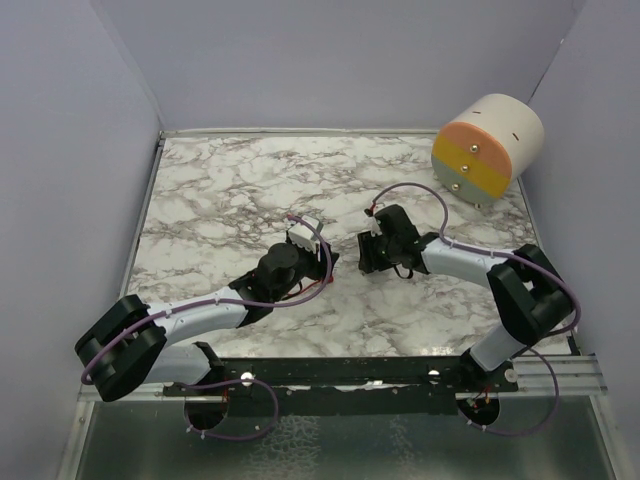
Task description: Unlock with the key
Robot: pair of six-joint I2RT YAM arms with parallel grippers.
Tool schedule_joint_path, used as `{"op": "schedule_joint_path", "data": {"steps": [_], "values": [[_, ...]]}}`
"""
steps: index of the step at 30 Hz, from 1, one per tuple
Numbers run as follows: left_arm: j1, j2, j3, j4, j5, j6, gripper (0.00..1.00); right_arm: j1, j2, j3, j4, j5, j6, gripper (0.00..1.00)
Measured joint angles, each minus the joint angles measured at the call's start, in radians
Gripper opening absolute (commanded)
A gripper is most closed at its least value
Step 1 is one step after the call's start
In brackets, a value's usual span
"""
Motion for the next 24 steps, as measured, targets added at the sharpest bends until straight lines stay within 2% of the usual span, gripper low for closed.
{"op": "schedule_joint_path", "data": {"steps": [16, 21, 24], "values": [[0.000, 0.000, 0.000, -0.005, -0.013, 0.001, 0.61, 0.000, 0.045, 0.035, 0.005, 0.000, 0.000, 0.25], [0.000, 0.000, 0.000, -0.009, -0.016, 0.001, 0.61, 0.000, 0.045, 0.035, 0.004, 0.001, 0.000, 0.13], [0.000, 0.001, 0.000, -0.010, -0.016, 0.001, 0.61, 0.000, 0.045, 0.035, 0.003, 0.000, 0.002, 0.09]]}}
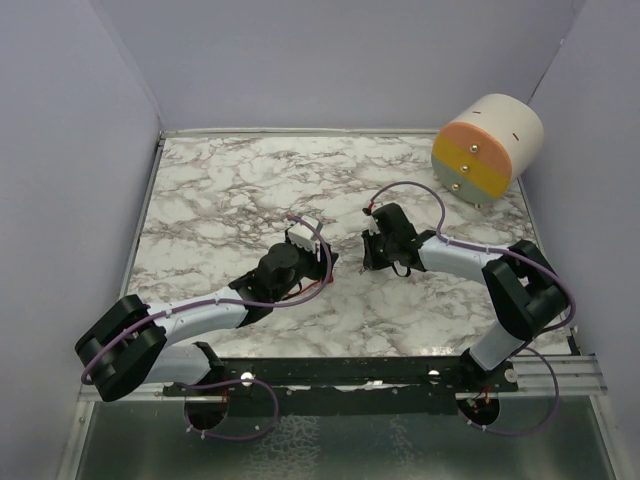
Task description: Unlock with the key
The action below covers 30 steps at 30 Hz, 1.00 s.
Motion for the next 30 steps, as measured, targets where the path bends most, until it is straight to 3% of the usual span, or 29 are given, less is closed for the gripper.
{"op": "schedule_joint_path", "data": {"steps": [4, 7, 10, 22, 26, 30], "values": [[0.000, 0.000, 0.000, -0.001, 0.000, 0.000, 0.61, 0.000, 0.000, 0.000, -0.005, 0.000, 0.001, 0.05], [0.000, 0.000, 0.000, -0.001, 0.000, 0.000, 0.61, 0.000, -0.001, 0.000, -0.006, 0.000, 0.002, 0.16], [0.000, 0.000, 0.000, -0.001, -0.001, 0.000, 0.61, 0.000, -0.005, 0.000, -0.007, 0.000, 0.002, 0.21], [0.000, 0.000, -0.001, -0.002, -0.003, -0.001, 0.61, 0.000, -0.019, 0.000, -0.037, 0.009, -0.002, 0.23], [0.000, 0.000, -0.003, -0.005, -0.003, -0.001, 0.61, 0.000, -0.020, -0.001, -0.045, 0.015, -0.002, 0.34], [0.000, 0.000, -0.005, -0.005, -0.003, -0.001, 0.61, 0.000, -0.023, -0.002, -0.052, 0.023, -0.002, 0.37]]}}
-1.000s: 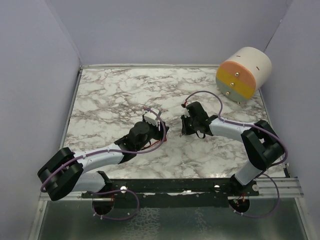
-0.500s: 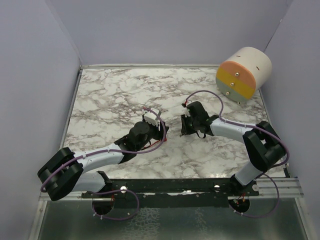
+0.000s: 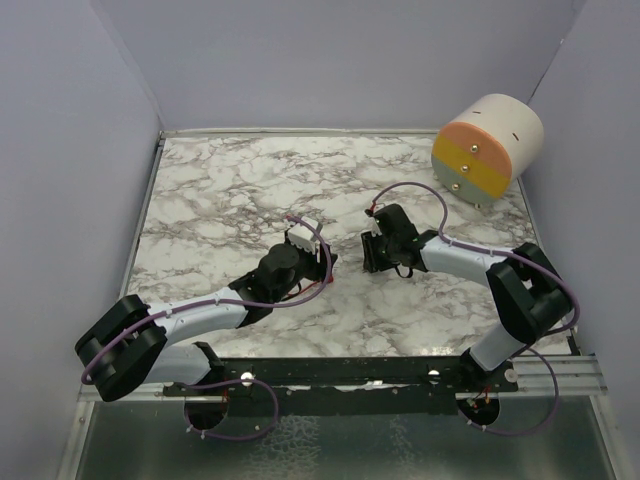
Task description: Unlock with the key
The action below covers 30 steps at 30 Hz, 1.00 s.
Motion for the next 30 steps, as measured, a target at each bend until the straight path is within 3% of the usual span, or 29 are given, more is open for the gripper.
{"op": "schedule_joint_path", "data": {"steps": [10, 30], "values": [[0.000, 0.000, -0.005, -0.001, 0.000, 0.000, 0.61, 0.000, -0.014, -0.005, -0.013, 0.026, 0.000, 0.43], [0.000, 0.000, -0.006, 0.000, 0.000, 0.000, 0.61, 0.000, -0.051, -0.017, -0.062, 0.084, 0.003, 0.40]]}}
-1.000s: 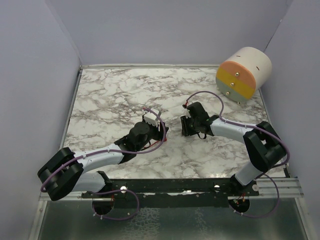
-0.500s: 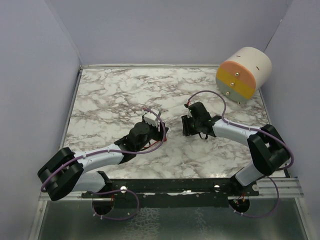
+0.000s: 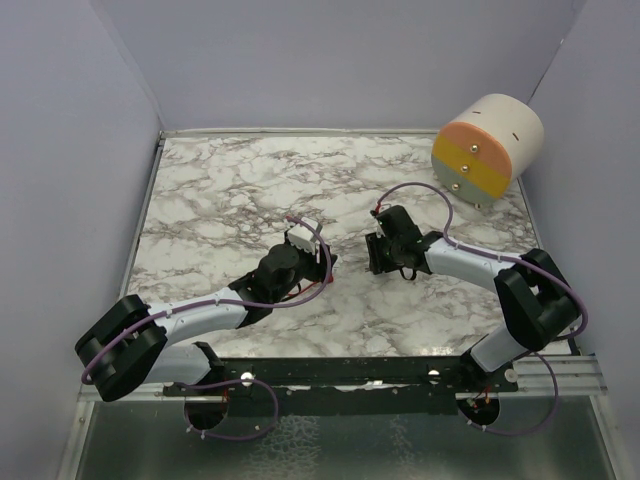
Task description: Unlock with the key
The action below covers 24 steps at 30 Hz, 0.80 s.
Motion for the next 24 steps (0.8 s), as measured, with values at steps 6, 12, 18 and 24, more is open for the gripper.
{"op": "schedule_joint_path", "data": {"steps": [6, 12, 18, 24], "values": [[0.000, 0.000, 0.000, 0.000, 0.000, 0.000, 0.61, 0.000, 0.022, 0.000, 0.001, 0.002, 0.010, 0.36], [0.000, 0.000, -0.002, 0.000, 0.000, 0.000, 0.61, 0.000, 0.042, 0.012, 0.006, 0.001, 0.026, 0.34], [0.000, 0.000, -0.002, -0.001, 0.000, 0.000, 0.61, 0.000, 0.047, 0.014, 0.013, 0.001, 0.041, 0.27], [0.000, 0.000, -0.002, -0.001, -0.001, 0.000, 0.61, 0.000, 0.051, 0.017, 0.013, 0.001, 0.058, 0.18]]}}
